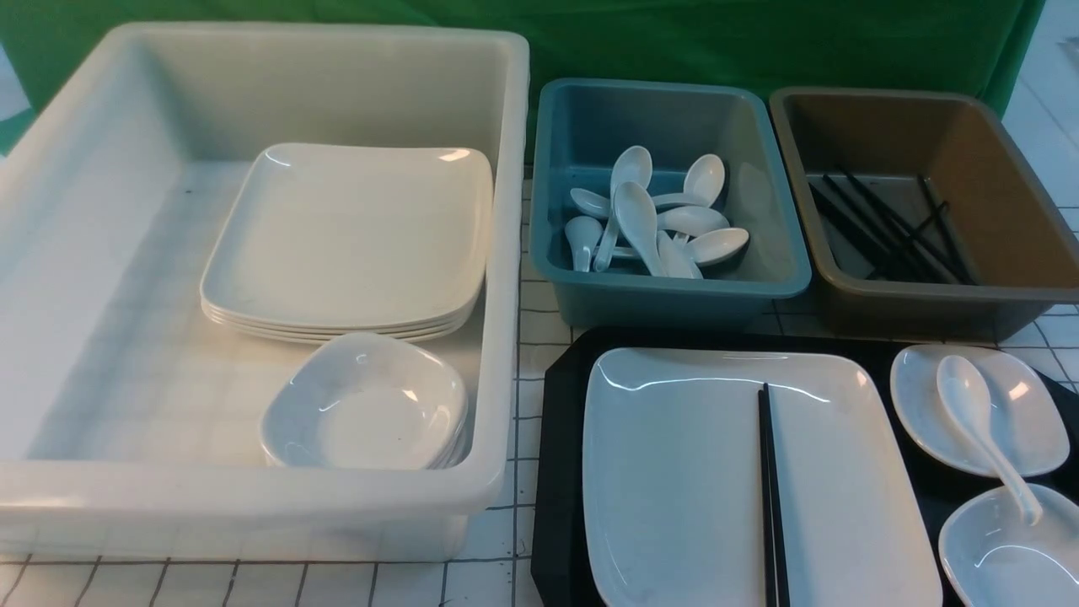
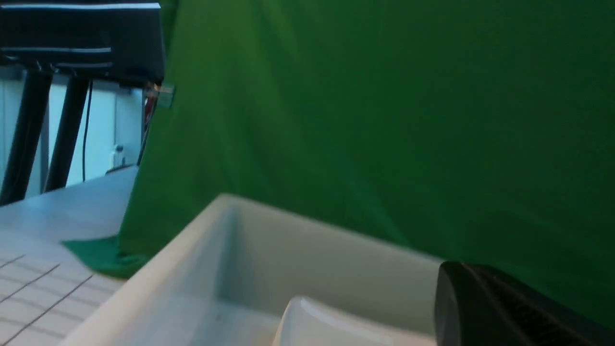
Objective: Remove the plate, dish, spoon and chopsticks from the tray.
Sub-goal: Use the right arm to grab a soup spoon from the plate
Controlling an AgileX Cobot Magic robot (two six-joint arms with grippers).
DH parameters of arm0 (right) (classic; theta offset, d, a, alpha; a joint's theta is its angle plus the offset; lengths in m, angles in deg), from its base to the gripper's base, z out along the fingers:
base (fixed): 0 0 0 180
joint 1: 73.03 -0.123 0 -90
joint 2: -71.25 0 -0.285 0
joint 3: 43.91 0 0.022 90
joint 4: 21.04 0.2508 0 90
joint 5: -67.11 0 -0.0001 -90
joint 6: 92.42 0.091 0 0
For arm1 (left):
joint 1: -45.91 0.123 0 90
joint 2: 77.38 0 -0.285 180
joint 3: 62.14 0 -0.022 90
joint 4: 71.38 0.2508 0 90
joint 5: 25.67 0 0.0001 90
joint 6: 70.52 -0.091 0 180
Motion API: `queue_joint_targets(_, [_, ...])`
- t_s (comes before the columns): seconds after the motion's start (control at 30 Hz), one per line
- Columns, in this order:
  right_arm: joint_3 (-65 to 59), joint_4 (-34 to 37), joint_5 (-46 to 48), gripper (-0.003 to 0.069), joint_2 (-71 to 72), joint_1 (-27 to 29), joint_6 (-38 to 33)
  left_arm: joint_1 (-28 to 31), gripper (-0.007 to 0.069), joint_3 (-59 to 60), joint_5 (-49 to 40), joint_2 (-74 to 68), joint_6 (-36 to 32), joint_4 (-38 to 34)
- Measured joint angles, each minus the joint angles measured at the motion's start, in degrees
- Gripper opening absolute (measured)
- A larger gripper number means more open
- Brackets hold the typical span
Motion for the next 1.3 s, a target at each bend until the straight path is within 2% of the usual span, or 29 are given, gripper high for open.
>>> queue_joint_targets(0.1, [-0.14, 4.35, -5.82, 0.0247, 0.0, -0.05, 7.26, 0.0, 0.0006, 0.0, 5.96, 0.0, 3.94, -0.37])
queue_joint_targets(0.13, [-0.2, 7.48, -10.17, 0.0247, 0.0, -0.05, 13.01, 0.0, 0.0006, 0.0, 10.46, 0.0, 6.6, -0.73])
queue_joint_targets(0.17, [-0.2, 7.48, -10.78, 0.0247, 0.0, -0.05, 13.87, 0.0, 0.0006, 0.0, 10.46, 0.0, 6.95, -0.73])
queue_joint_targets(0.2, [-0.2, 9.22, -14.55, 0.0247, 0.0, -0.11, 20.04, 0.0, 0.0006, 0.0, 15.63, 0.0, 10.0, -1.04])
queue_joint_targets(0.23, [-0.2, 9.81, -17.47, 0.0247, 0.0, -0.15, 22.64, 0.0, 0.0006, 0.0, 19.95, 0.0, 11.86, -1.14])
queue_joint_targets(0.33, [-0.2, 10.51, -22.49, 0.0247, 0.0, -0.15, 25.59, 0.0, 0.0006, -1.42, 26.02, -0.73, 16.51, -1.52])
queue_joint_targets(0.47, [-0.2, 10.66, -26.45, 0.0247, 0.0, -0.15, 26.65, 0.0, 0.0006, -9.76, 20.76, -3.89, 19.76, -0.75])
queue_joint_targets(0.5, [-0.2, 10.78, -29.41, 0.0239, 0.0, -0.23, 27.88, 0.0, 0.0006, -18.36, 10.31, -7.05, 20.68, 2.26])
queue_joint_targets(0.53, [0.28, 10.56, -29.29, 0.0222, 0.0, -0.47, 28.55, 0.0, 0.0006, -22.4, 4.32, -8.87, 20.75, 4.39])
queue_joint_targets(0.6, [4.59, 8.27, -24.1, 0.0145, -0.8, -1.56, 28.44, 0.0, 0.0006, -32.92, -13.12, -14.64, 20.81, 8.71])
queue_joint_targets(0.7, [15.64, 4.41, -12.51, 0.0036, -6.49, -4.21, 24.94, 0.0, 0.0006, -44.85, -34.91, -25.11, 16.82, 10.05])
queue_joint_targets(0.8, [30.16, 3.01, 5.37, 0.0011, -16.97, -7.73, 17.88, 0.0, 0.0006, -53.84, -56.11, -36.74, 6.95, 7.42])
queue_joint_targets(0.83, [33.68, 2.71, 10.51, 0.001, -20.53, -9.12, 15.6, 0.0, 0.0006, -55.48, -59.61, -39.75, 4.68, 6.04])
queue_joint_targets(0.87, [34.53, 2.63, 11.78, 0.0009, -22.37, -9.39, 14.52, 0.0, 0.0006, -55.73, -60.37, -41.23, 3.65, 5.23])
queue_joint_targets(0.9, [40.64, 2.45, 20.63, 0.0008, -29.09, -11.23, 10.98, 0.0, 0.0006, -57.07, -64.4, -46.27, -0.37, 1.76])
queue_joint_targets(1.0, [49.18, 2.22, 38.19, -0.0002, -43.73, -13.7, 5.74, -0.07, 0.0004, -58.43, -68.2, -56.26, -10.01, -7.24])
queue_joint_targets(1.07, [52.73, 2.22, 44.28, -0.0003, -52.12, -13.71, 2.72, -0.68, 0.0, -59.31, -70.26, -61.38, -13.68, -11.2])
queue_joint_targets(1.1, [52.73, 2.22, 44.28, -0.0003, -52.88, -13.65, 2.72, -1.0, 0.0, -59.43, -70.4, -61.88, -14.15, -11.64])
queue_joint_targets(1.23, [57.17, 2.66, 47.65, -0.0003, -66.66, -9.48, -2.13, -10.06, -0.0002, -63.06, -70.22, -68.5, -15.62, -11.35])
queue_joint_targets(1.3, [58.58, 3.62, 48.97, -0.0003, -71.63, -5.55, -4.73, -18.07, -0.0002, -65.19, -69.01, -70.0, -15.36, -9.97])
